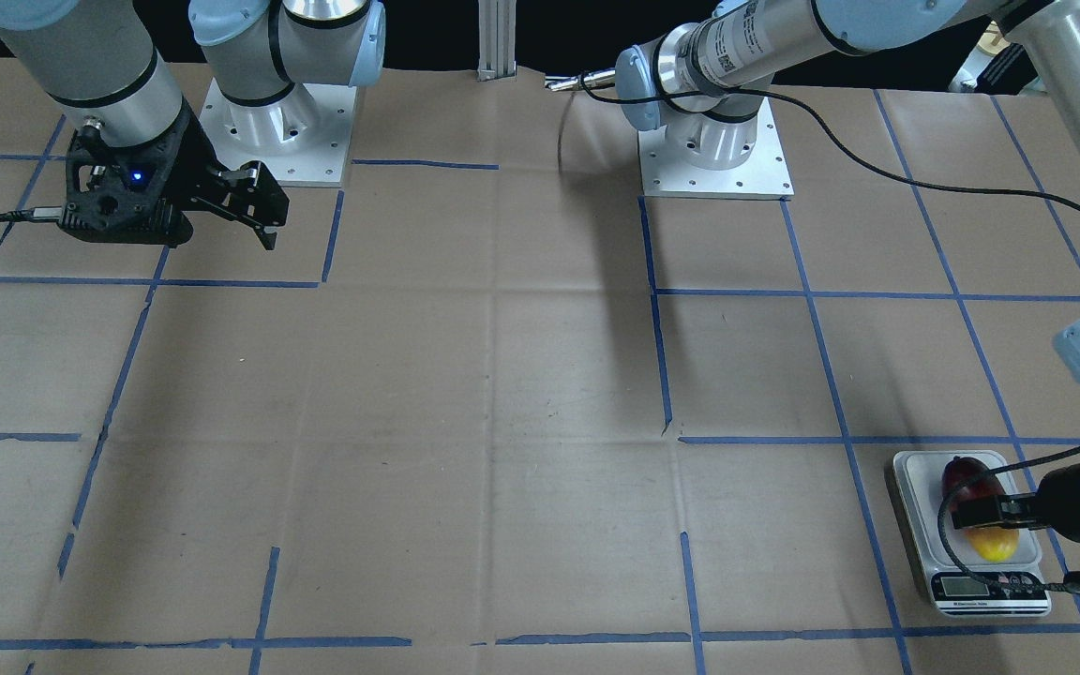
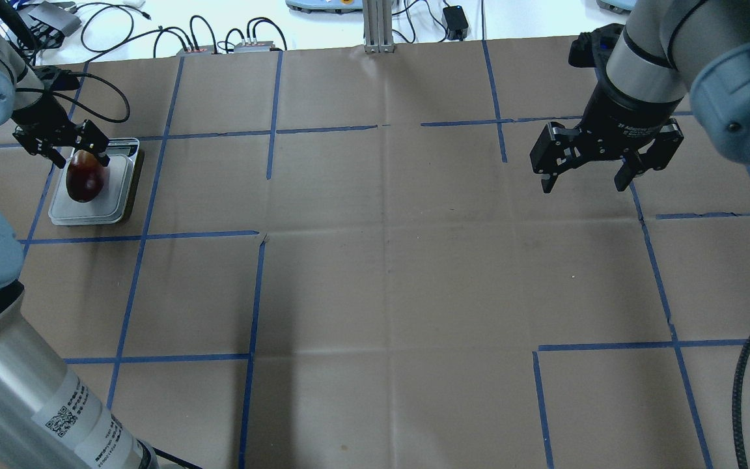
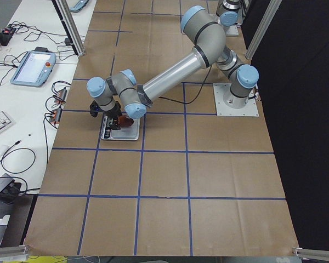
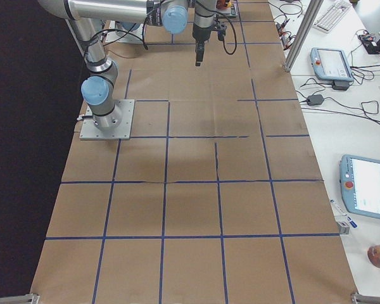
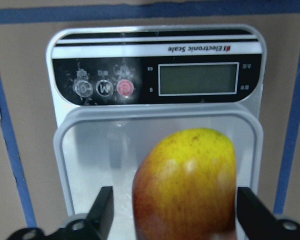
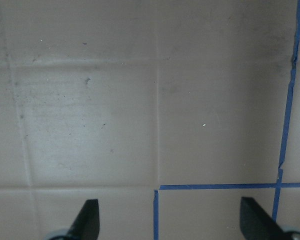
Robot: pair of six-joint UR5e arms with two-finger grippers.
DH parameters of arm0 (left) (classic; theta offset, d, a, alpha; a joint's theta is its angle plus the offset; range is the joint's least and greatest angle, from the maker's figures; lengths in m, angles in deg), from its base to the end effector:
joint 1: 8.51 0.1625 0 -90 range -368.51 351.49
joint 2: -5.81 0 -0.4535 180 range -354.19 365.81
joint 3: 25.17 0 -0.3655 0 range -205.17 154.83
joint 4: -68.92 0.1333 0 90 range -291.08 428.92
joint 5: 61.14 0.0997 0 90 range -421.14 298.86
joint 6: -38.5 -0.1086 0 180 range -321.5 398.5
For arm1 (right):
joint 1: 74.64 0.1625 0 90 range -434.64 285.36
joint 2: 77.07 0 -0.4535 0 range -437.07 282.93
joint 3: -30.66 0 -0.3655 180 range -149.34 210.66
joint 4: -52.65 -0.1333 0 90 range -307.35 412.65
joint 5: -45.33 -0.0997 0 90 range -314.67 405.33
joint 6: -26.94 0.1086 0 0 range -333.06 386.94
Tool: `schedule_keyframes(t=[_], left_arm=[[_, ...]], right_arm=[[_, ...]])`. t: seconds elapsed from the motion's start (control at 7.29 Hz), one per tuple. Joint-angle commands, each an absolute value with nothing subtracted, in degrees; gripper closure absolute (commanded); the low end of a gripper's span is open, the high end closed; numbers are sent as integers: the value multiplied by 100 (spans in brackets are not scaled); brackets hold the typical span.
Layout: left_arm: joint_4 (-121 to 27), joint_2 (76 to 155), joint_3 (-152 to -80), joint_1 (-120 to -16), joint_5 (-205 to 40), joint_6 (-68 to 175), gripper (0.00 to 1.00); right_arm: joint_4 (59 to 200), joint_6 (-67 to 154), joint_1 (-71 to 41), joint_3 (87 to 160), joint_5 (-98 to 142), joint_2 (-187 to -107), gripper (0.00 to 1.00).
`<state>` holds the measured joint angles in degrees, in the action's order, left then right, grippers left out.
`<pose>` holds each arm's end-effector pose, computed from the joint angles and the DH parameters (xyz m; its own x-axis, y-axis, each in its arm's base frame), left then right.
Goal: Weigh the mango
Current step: 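Open the left gripper to release the mango and raise it away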
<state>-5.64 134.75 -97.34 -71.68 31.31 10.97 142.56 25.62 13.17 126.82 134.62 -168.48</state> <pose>0.2077 -0.6956 0.2658 -0.9999 0.0139 0.0079 0.0147 0.9941 0.1073 0.1176 -0.4481 0.4690 -0.9998 0.0163 -0.0143 0.0151 0.9963 0.0841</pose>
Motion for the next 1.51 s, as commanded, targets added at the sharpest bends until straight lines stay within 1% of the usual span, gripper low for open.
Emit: schedule_keyframes(t=[0.0,0.14,0.27,0.41,0.55,0.69,0.96,1.24,1.37], left_arm=[[-710,12723,-9811,-7615,3097,1796,1],[-806,12257,-9907,-8123,3079,2194,0],[-1408,11722,-9987,-8607,3079,2763,0],[-2310,11177,-9979,-9194,3088,3848,0],[-2371,10910,-9987,-9801,3071,4198,0],[-2346,10908,-9979,-10164,3088,4428,0],[-2372,10741,-10049,-10237,3062,4386,0],[-2346,10618,-10460,-10247,3070,4395,0],[-2337,10531,-10523,-10229,3070,4282,0]], right_arm=[[14256,2562,1317,12682,13462,-16848,0],[14256,2562,1317,12682,13462,-16848,0],[14256,2562,1317,12682,13462,-16848,0],[14256,2562,1317,12682,13462,-16848,0],[14256,2562,1317,12682,13462,-16848,0],[14256,2562,1317,12682,13462,-16848,0],[14256,2562,1317,12682,13462,-16848,0],[14256,2562,1317,12682,13462,-16848,0],[14256,2562,1317,12682,13462,-16848,0]])
